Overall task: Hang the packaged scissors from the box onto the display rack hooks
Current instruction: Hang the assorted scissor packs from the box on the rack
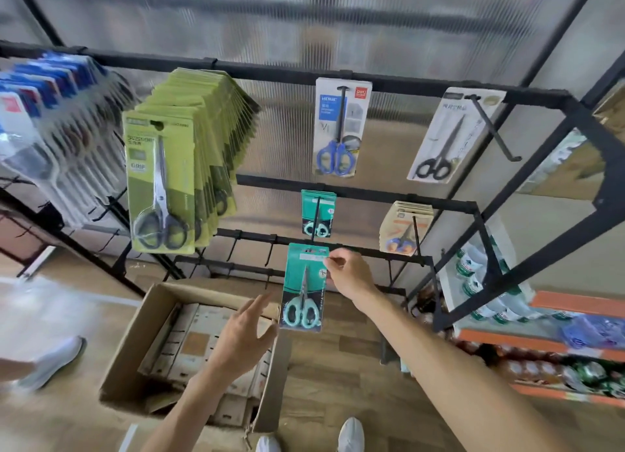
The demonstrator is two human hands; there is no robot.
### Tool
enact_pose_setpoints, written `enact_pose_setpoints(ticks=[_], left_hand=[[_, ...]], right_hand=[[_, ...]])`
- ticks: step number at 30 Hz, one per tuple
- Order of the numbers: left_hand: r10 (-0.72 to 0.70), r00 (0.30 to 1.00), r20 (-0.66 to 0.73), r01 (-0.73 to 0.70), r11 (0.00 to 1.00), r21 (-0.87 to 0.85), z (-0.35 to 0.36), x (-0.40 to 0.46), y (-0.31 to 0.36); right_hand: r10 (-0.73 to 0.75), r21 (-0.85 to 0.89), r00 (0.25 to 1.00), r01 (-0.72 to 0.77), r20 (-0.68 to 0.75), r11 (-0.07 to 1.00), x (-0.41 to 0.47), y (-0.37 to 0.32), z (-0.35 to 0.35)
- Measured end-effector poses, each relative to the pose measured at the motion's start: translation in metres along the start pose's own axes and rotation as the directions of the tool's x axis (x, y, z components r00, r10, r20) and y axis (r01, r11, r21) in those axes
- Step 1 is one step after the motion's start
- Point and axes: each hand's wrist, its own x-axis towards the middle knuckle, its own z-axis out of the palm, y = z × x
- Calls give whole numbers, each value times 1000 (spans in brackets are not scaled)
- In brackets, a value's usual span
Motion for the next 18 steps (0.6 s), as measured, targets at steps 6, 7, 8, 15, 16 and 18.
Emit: enact_pose_setpoints(ticks=[6, 7, 8, 15, 16, 18], left_hand=[[1, 1000, -7, -1, 1000, -4, 6, 1, -7], [3, 1000, -14, -3, 1000, -10, 6, 2, -6], [7, 1000, -24, -8, 1000, -18, 6, 4, -4], [31, 996, -80, -35, 998, -54, 6, 10, -2], [26, 996, -91, -32, 997, -65, 6, 10, -4], [-10, 994, -105, 4, 998, -63, 6, 8, -8]], right_hand=[[13, 28, 999, -12, -47, 1000, 22, 0, 4], [3, 16, 999, -2, -47, 1000, 31, -4, 2], [-4, 2, 999, 4, -48, 1000, 40, -10, 0], [-26, -153, 987, 1, -158, 988, 104, -52, -9], [-27, -170, 986, -2, -166, 985, 108, -54, -9], [-26, -176, 984, -6, -176, 984, 115, -52, -7]])
